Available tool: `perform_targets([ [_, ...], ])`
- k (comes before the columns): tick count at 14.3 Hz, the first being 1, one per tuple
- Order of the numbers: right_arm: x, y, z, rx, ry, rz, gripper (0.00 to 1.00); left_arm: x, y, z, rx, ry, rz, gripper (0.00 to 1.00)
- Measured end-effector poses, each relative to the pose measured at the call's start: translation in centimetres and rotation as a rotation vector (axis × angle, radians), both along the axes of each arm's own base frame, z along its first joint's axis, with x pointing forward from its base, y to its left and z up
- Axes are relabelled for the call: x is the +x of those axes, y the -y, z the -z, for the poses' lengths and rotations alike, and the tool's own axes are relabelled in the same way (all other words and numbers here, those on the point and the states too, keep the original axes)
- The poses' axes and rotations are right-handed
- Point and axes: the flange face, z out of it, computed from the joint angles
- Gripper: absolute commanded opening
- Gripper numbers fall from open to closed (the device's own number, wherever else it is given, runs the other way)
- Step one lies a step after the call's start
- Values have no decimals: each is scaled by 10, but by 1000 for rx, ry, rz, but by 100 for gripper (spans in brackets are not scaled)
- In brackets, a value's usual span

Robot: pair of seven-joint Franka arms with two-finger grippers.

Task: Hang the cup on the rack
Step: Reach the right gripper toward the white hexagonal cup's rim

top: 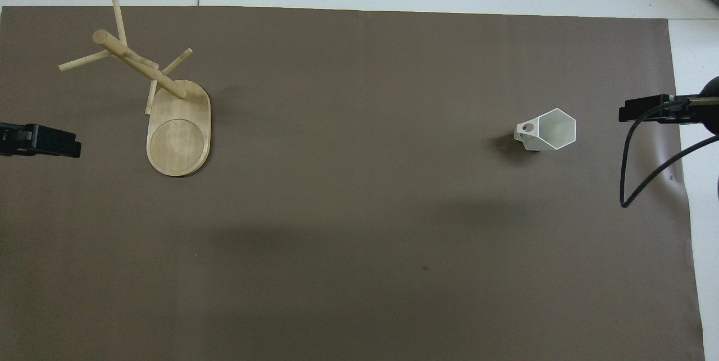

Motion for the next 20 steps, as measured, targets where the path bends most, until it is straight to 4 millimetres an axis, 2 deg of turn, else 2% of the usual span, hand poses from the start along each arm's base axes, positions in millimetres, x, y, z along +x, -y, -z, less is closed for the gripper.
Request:
perform_targets([
  [3, 1, 0, 1, -1, 14, 0, 100, -1, 0, 4, 0, -8, -1, 100],
  [5, 2, 0, 10, -1, 13, 1, 100, -1, 0, 5, 0, -10, -2, 100],
  [10, 6, 1, 66, -2, 22, 4, 100, -2, 0, 8, 1, -15, -3, 100],
  [14, 15, 3, 95, 1, 8, 6, 100, -4, 0, 12, 1, -17, -4, 100],
  [20, 36, 7, 151, 4, 30, 10, 100, -7, 0, 17, 0, 5, -10, 100],
])
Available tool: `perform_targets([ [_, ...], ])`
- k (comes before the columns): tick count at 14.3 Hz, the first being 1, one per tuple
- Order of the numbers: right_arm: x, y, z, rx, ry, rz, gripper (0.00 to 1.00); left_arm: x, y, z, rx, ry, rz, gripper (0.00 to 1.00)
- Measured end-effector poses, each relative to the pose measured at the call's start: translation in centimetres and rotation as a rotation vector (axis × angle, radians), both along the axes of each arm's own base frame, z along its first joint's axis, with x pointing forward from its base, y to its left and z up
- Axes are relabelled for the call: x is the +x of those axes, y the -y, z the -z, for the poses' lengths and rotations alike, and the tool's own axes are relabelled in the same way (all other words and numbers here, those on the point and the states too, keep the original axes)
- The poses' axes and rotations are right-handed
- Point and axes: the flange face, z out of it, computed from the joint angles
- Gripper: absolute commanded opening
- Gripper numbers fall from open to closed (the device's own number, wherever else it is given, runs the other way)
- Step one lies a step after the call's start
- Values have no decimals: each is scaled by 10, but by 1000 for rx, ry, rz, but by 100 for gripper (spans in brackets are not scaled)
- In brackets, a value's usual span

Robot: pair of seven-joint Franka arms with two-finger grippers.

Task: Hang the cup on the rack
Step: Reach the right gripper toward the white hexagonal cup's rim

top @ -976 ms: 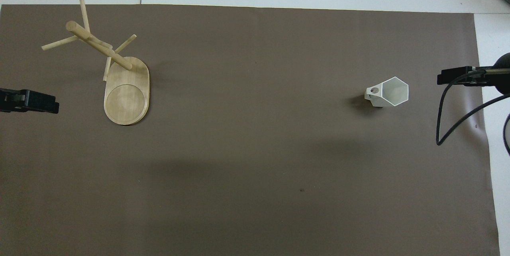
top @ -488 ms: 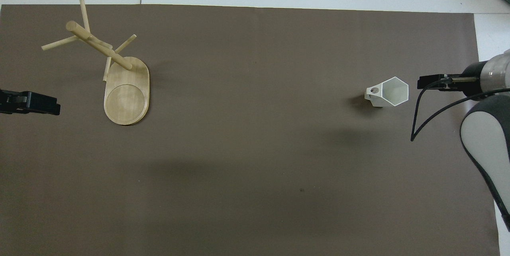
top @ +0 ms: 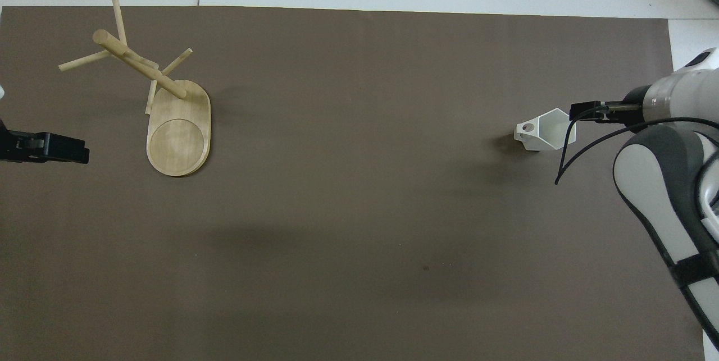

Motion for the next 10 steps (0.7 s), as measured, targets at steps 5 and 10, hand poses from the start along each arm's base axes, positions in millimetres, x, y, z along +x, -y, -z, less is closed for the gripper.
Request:
perform_targets([
  [5, 7, 1, 31, 0, 9, 1, 100, -1, 0, -1, 0, 6, -1, 100],
  [10, 9, 2, 48, -7, -1, -40, 100, -1, 0, 0, 0, 5, -1, 100],
])
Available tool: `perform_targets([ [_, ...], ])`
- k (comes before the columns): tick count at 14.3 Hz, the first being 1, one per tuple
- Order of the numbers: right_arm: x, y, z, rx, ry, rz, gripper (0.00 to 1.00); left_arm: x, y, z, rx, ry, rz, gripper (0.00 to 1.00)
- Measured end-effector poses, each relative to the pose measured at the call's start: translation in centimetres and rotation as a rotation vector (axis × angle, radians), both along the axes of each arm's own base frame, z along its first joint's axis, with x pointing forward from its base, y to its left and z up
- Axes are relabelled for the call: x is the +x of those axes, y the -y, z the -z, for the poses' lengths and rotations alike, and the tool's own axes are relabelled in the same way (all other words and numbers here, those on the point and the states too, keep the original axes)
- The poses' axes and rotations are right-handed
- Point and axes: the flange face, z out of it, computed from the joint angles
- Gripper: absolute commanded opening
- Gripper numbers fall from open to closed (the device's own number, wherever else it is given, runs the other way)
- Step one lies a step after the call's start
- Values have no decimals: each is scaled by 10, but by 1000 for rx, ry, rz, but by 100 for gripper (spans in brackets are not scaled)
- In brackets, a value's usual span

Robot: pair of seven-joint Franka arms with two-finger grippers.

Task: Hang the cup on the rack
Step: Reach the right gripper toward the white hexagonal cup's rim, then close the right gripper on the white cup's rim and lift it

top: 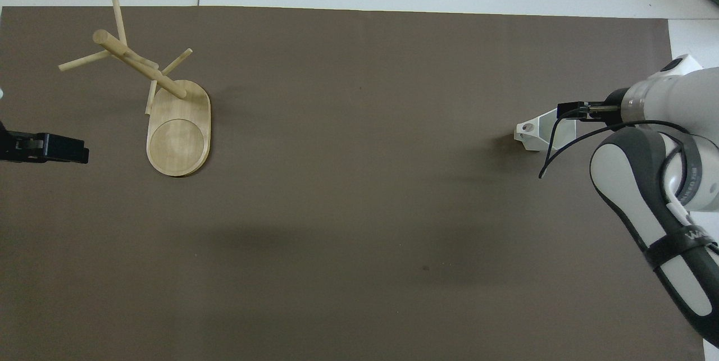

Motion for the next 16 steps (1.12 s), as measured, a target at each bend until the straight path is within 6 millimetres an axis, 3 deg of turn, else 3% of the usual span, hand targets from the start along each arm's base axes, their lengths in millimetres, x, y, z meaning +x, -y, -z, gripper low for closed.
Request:
perform_targets([
  [4, 1, 1, 3, -7, 21, -11, 100, 0, 0, 0, 0, 0, 0, 100],
  [12, 2, 2, 46, -13, 47, -17, 100, 0, 0, 0, 0, 0, 0, 100],
  [16, 3, 2, 49, -12, 47, -17, 100, 0, 0, 1, 0, -2, 0, 100],
])
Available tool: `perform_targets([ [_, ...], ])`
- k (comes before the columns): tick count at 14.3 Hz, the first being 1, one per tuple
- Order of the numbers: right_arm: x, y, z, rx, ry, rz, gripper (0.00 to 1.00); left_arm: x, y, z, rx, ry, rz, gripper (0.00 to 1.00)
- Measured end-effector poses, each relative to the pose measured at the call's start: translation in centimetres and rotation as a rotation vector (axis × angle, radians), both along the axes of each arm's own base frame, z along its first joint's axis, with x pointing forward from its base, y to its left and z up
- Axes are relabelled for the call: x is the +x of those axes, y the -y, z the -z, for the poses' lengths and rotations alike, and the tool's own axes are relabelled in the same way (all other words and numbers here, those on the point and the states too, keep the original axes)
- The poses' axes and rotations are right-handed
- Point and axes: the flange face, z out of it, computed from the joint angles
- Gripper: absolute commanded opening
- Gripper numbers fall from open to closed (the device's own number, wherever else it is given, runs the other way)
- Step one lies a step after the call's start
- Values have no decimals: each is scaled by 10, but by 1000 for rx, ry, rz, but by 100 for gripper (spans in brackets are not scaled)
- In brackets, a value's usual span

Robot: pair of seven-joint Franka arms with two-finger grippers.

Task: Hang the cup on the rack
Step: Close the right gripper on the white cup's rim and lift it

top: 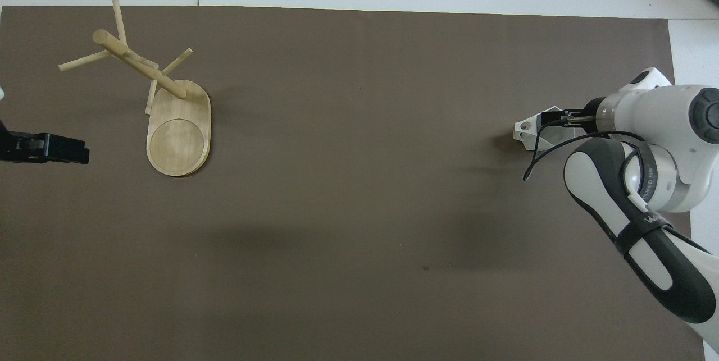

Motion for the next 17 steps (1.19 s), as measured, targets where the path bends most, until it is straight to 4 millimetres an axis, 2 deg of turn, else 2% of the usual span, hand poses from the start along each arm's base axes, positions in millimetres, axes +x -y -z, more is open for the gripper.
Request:
perform_targets([
  [4, 0, 0, 0, 0, 0, -1, 80, 0, 0, 1, 0, -2, 0, 100],
  [6, 0, 0, 0, 0, 0, -1, 65, 0, 0, 1, 0, -3, 0, 100],
  [8, 0, 0, 0, -1, 0, -2, 44, 0, 0, 2, 0, -4, 0, 100],
  [11, 0, 0, 0, -1, -1, -3, 8, 0, 0, 2, 0, -4, 0, 100],
  [12, 0, 0, 0, -1, -2, -3, 0, 0, 0, 2, 0, -3, 0, 100],
  [17, 0, -1, -2, -1, 1, -5, 0, 0, 0, 2, 0, -4, 0, 100],
])
